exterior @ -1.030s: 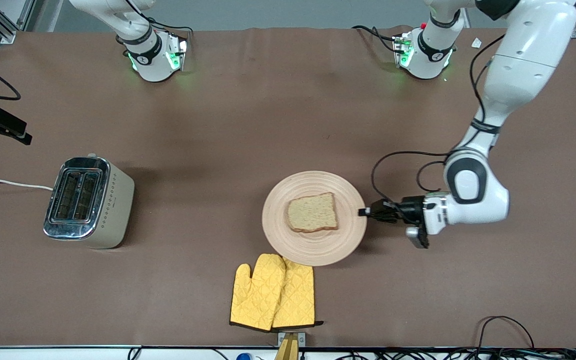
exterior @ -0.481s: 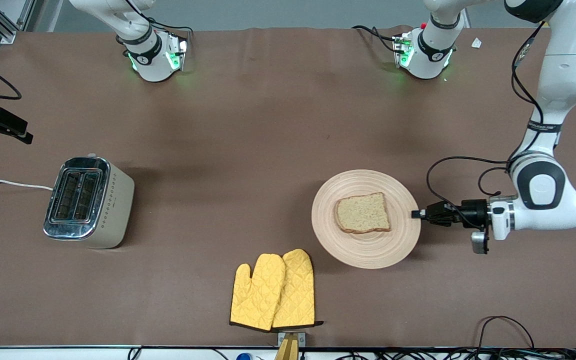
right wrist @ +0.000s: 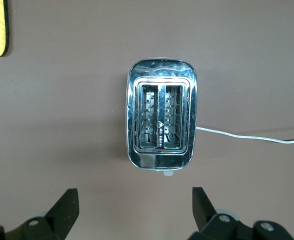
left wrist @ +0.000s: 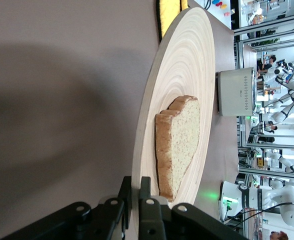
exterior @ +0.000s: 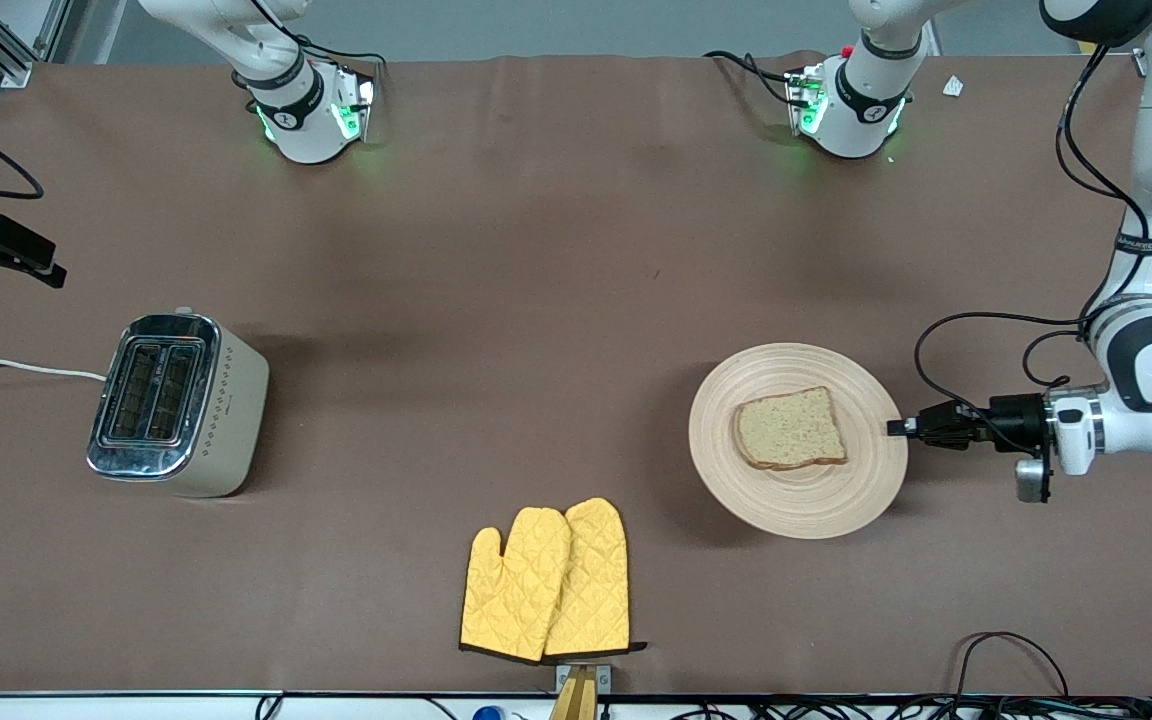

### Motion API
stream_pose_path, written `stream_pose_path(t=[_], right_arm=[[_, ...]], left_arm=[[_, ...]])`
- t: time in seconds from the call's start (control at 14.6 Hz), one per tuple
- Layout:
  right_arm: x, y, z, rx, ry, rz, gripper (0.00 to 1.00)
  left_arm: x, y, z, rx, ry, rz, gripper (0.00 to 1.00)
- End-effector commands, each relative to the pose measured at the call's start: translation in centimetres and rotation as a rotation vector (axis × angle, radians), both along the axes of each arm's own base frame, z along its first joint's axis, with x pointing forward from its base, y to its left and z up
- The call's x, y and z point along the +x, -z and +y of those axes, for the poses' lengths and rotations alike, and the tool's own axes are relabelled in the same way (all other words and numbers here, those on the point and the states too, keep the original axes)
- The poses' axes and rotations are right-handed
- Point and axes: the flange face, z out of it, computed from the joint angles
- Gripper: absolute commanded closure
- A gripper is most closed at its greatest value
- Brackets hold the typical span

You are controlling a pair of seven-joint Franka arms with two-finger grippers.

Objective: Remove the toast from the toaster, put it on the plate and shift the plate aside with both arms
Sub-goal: 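Drag the plate with the left gripper away from the toaster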

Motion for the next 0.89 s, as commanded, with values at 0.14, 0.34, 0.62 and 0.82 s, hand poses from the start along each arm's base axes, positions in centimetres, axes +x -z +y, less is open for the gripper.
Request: stream_pose_path(t=[0.14,0.34,0.62,0.82], right_arm=[[-0.8,-0.5,0.1,-0.001,0.011,-0.002,0.00],[-0.8,-0.5,0.1,0.001,0.011,-0.002,0.00],[-0.8,-0.4,0.1,0.001,0.011,0.000,0.00],[-0.8,-0.4,0.1,0.001,0.011,0.000,0.00]], left_arm=[[-0.8,0.2,5.2,-0.017,-0.034,0.021,0.99],[-2.0,3.0,8.7,-0.042,-0.097,0.074,0.98],[-3.4,4.5,11.4,-0.062,-0.130,0.110,0.97],[-4.6,6.5,13.3,-0.071,-0.155,0.144,0.97]])
